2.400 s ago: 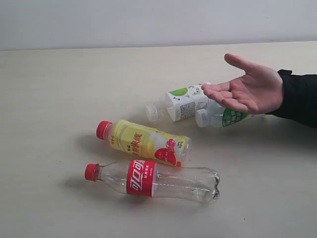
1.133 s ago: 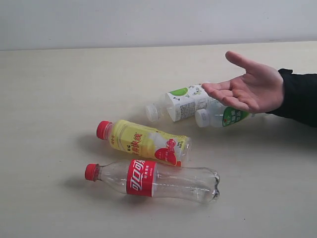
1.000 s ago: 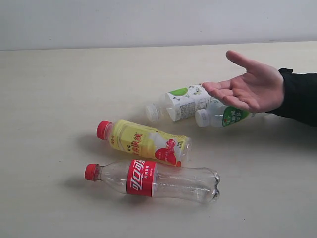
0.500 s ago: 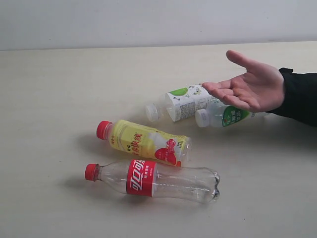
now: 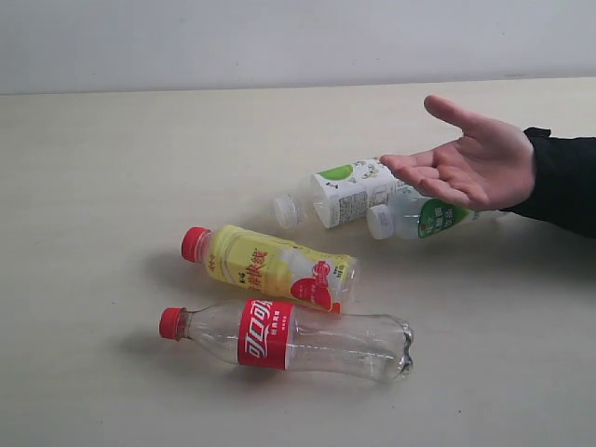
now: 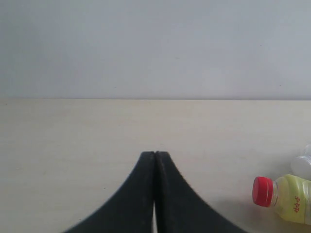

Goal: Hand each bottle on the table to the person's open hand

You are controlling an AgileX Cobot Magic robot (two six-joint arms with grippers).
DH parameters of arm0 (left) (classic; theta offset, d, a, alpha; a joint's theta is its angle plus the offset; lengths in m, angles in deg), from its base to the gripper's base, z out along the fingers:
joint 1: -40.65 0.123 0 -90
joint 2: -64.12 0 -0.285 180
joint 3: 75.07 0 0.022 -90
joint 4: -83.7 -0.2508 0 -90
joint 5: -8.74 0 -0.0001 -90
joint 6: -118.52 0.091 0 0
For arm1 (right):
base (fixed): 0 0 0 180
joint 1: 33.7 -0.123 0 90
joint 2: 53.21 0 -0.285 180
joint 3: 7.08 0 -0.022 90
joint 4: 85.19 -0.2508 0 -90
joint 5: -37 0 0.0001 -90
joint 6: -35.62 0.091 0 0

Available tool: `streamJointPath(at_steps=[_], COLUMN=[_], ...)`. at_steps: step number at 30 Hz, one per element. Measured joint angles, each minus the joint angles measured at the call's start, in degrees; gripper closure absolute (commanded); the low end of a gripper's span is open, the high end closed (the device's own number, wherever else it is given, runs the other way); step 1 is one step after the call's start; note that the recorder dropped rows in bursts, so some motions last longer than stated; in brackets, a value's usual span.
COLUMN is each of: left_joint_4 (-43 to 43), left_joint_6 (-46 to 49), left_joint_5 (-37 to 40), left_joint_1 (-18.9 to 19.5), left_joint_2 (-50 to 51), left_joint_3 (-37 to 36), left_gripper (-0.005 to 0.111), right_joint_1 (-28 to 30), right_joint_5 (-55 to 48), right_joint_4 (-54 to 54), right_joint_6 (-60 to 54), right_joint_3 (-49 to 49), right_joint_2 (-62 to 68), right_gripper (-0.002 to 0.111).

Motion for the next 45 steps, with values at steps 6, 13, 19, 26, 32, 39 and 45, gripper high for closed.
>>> streamJointPath(at_steps=[6, 13, 19, 26, 32, 39, 45], left_joint_4=[0.0, 0.0, 0.0, 0.0, 0.0, 0.0, 0.0], left_joint_6=[0.0, 0.0, 0.0, 0.0, 0.0, 0.0, 0.0], left_joint_5=[0.0, 0.0, 0.0, 0.0, 0.0, 0.0, 0.0], left_joint_1=[0.0, 0.0, 0.0, 0.0, 0.0, 0.0, 0.0], left_joint_2=[0.0, 0.0, 0.0, 0.0, 0.0, 0.0, 0.0], left_joint_3=[0.0, 0.0, 0.0, 0.0, 0.0, 0.0, 0.0], left_gripper=[0.107, 0.107, 0.107, 0.107, 0.107, 0.107, 0.107], right_joint_1=[-10.89, -23.21, -34.73, -45.87, -50.51, -50.63, -50.63], right_joint_5=[-8.17, -12.18, -11.33, -6.87, 1.16, 4.83, 6.89], right_joint_4=[-16.43, -17.84, -17.84, -16.3, -11.55, -3.67, -3.55], right_joint_6=[-10.99, -13.59, -14.58, -14.32, -13.58, -13.44, -16.32], right_joint_3=[0.16, 0.32, 0.46, 0.46, 0.46, 0.46, 0.46], right_joint_2=[8.13, 15.81, 22.59, 33.04, 43.85, 50.53, 51.29], right_gripper=[0.108, 0.106, 0.093, 0.065, 0.051, 0.043, 0.043])
